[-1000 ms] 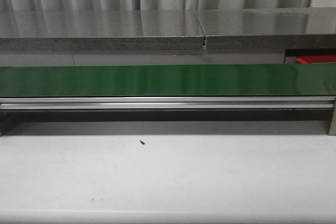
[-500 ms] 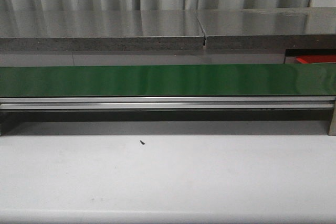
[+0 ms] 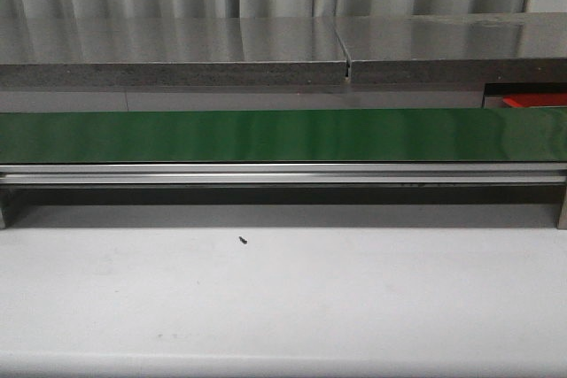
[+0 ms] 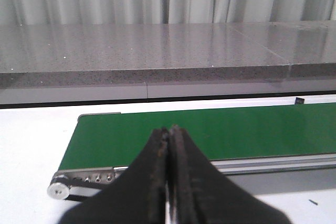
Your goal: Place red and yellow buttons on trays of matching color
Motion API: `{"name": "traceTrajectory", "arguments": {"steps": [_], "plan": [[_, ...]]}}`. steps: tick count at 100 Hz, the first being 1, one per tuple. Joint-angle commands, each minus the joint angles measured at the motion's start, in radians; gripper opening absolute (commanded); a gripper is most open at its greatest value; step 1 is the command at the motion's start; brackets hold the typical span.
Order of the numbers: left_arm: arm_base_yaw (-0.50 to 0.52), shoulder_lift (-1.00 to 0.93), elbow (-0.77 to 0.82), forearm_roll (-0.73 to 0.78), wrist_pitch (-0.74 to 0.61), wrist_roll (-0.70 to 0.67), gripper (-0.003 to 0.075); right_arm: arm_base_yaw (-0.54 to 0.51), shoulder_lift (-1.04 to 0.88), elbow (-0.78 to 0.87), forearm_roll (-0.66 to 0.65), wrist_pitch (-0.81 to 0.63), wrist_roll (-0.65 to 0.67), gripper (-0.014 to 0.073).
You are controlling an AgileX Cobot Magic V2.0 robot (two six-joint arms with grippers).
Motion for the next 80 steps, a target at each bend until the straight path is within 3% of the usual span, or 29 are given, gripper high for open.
{"name": "traceTrajectory", "arguments": {"steps": [1,27,48,80], "plan": [[0.028,-0.034,0.025,0.013,-0.091,-0.021,-0.0019,-0.005,-0.015,0.0,-0.01,-0.08,0.003,-0.0067],[0.109,-0.165,0.176,0.017,-0.164,-0.021,-0.0019,-0.005,-0.015,0.0,-0.01,-0.08,0.003,-0.0067],[0.11,-0.167,0.173,0.093,-0.142,-0.021,-0.0019,-0.005,-0.014,0.0,-0.01,-0.079,0.003,-0.0067],[0.11,-0.167,0.173,0.092,-0.166,-0.021,-0.0019,-0.005,-0.014,0.0,-0.01,-0.079,0.003,-0.0067]]}}
